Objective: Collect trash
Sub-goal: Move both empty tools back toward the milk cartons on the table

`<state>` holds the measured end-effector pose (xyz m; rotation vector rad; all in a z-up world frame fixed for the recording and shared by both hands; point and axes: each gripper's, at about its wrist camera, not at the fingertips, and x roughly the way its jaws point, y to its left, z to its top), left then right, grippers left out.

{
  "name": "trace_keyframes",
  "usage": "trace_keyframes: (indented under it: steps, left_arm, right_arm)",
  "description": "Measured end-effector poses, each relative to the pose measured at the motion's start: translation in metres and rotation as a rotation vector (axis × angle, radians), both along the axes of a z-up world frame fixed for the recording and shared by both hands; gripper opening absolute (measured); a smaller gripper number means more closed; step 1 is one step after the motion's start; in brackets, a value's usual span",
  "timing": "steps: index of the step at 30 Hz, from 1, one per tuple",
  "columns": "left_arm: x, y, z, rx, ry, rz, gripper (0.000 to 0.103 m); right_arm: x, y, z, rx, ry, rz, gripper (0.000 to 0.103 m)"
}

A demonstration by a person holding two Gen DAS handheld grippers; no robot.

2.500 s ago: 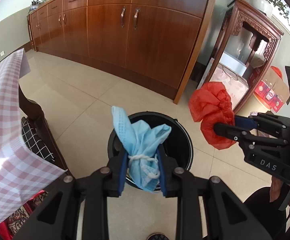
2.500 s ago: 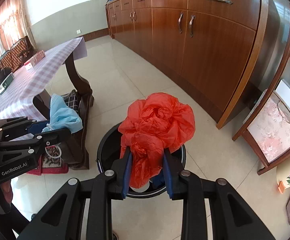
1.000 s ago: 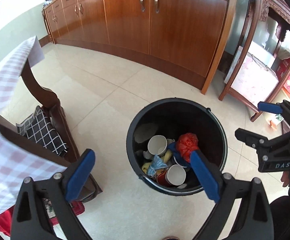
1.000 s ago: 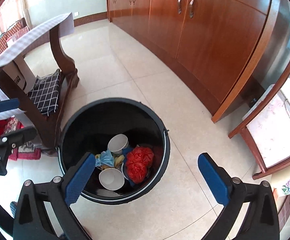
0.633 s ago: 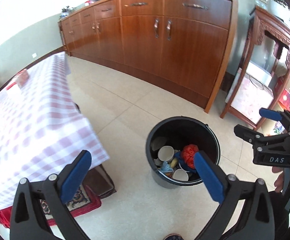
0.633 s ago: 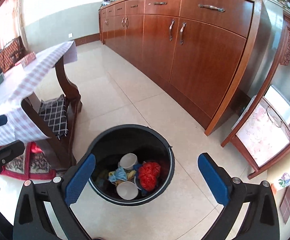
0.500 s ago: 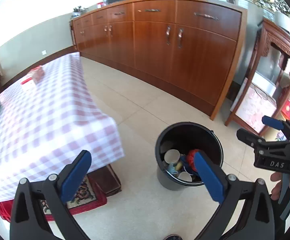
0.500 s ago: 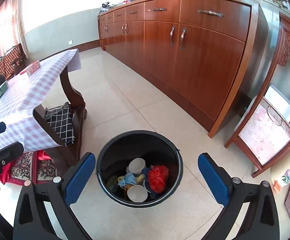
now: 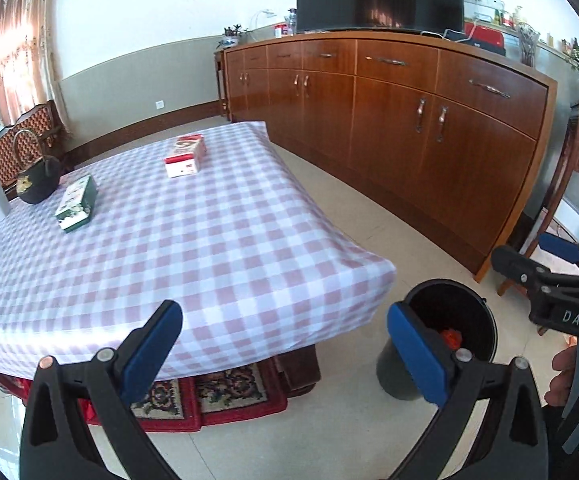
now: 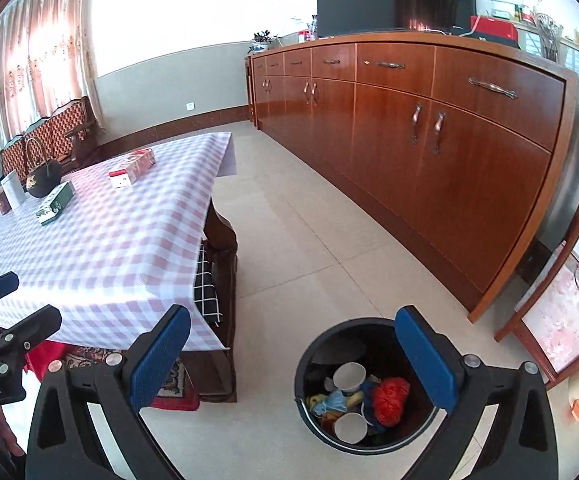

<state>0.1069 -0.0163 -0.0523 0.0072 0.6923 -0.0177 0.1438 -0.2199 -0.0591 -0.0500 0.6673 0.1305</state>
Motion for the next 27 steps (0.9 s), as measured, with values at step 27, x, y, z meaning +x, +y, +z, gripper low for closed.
trace_keyframes:
  steps: [27]
  left_arm:
    - [0.099,0.245,-0.006,-0.099,0.006,0.385,0.097]
  right_arm:
    - [0.175,0.285,0.015,-0.066,0.030,0.325,0.103]
